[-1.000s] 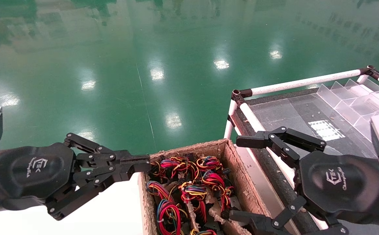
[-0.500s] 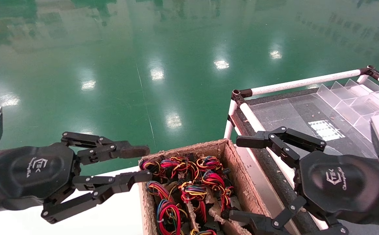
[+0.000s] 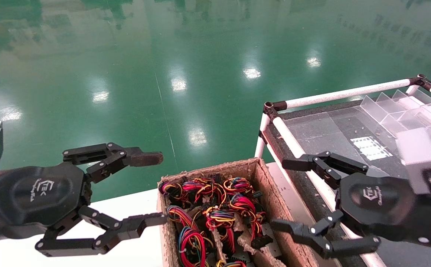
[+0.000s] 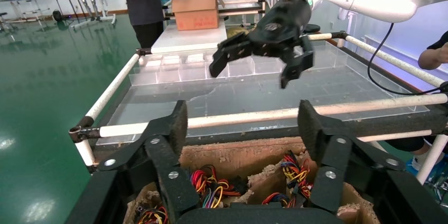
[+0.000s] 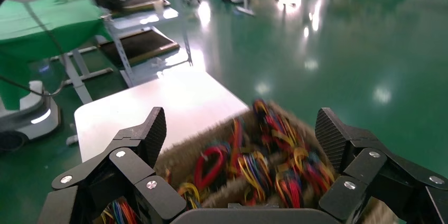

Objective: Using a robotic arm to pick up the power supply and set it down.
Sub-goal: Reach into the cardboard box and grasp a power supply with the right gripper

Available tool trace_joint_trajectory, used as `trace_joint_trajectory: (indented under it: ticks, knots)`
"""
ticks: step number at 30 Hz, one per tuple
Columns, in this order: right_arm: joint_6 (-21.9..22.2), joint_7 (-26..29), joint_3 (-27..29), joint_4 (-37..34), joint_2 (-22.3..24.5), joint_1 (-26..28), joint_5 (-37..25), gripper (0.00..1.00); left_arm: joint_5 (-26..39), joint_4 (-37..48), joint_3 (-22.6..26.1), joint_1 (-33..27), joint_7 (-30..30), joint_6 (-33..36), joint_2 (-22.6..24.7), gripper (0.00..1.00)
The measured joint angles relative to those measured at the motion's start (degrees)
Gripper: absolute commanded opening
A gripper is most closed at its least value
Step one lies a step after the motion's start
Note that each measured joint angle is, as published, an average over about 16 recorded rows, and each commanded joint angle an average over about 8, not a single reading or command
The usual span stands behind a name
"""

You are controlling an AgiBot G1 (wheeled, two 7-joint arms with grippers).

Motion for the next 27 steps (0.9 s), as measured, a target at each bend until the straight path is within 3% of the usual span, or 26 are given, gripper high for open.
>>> trace_joint_trajectory:
  ticks: [11,27]
  knots:
    - [-4.16,1.93,-6.72,-13.48,-4.91,8.59,-7.36,1.0,0.0,0.0,0.0,0.0,0.0,0.0,0.0,1.0]
    - [-6.09,-5.01,-18.39,-29.37,-13.01,16.59,-10.92,1.0,0.0,0.0,0.01,0.0,0.0,0.0,0.0,1.0]
